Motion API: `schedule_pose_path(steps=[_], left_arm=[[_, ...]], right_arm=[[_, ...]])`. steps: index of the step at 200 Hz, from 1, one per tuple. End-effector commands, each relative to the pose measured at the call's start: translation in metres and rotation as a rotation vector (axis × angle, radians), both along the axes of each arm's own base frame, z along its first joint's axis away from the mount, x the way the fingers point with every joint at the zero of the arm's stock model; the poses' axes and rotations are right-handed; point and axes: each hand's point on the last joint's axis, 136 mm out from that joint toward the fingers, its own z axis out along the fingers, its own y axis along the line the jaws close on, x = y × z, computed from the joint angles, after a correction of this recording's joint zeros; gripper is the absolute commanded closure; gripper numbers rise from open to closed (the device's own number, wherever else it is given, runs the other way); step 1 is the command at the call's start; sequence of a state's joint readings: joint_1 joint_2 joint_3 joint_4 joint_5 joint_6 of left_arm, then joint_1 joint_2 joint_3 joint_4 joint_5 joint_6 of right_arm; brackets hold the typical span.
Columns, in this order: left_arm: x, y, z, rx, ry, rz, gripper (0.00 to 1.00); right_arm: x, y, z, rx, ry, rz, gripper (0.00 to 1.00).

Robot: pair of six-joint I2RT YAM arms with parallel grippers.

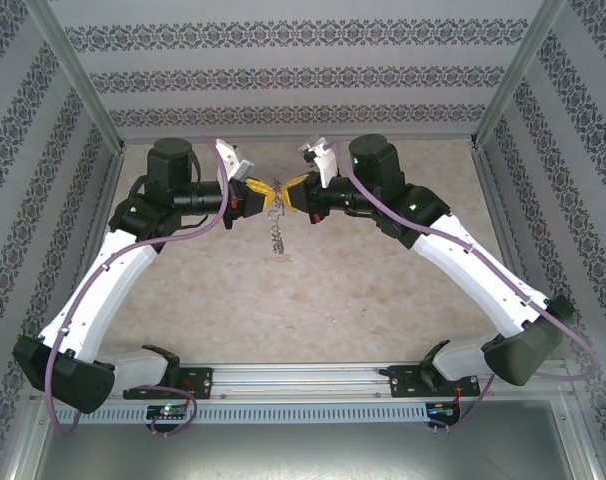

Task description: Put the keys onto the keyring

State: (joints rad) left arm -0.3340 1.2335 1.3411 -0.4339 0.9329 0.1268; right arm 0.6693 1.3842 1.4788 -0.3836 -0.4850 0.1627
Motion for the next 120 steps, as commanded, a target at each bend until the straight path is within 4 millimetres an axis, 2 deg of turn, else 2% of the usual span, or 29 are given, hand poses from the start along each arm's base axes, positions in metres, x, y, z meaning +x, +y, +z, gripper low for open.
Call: schedule_pose_path(steps=[1, 120], left_arm=[[-0.0147, -0.007, 0.0233, -0.054, -0.079, -0.077, 1.0], [-0.0152, -0.0036, 0.0229, -0.045, -0.101, -0.053, 1.0]], right_arm=[[0.0184, -0.0071, -0.0084, -0.009, 0.029, -0.077, 1.0], [0.0245, -0.0094, -0.0165, 0.02, 0.177, -0.088, 1.0]])
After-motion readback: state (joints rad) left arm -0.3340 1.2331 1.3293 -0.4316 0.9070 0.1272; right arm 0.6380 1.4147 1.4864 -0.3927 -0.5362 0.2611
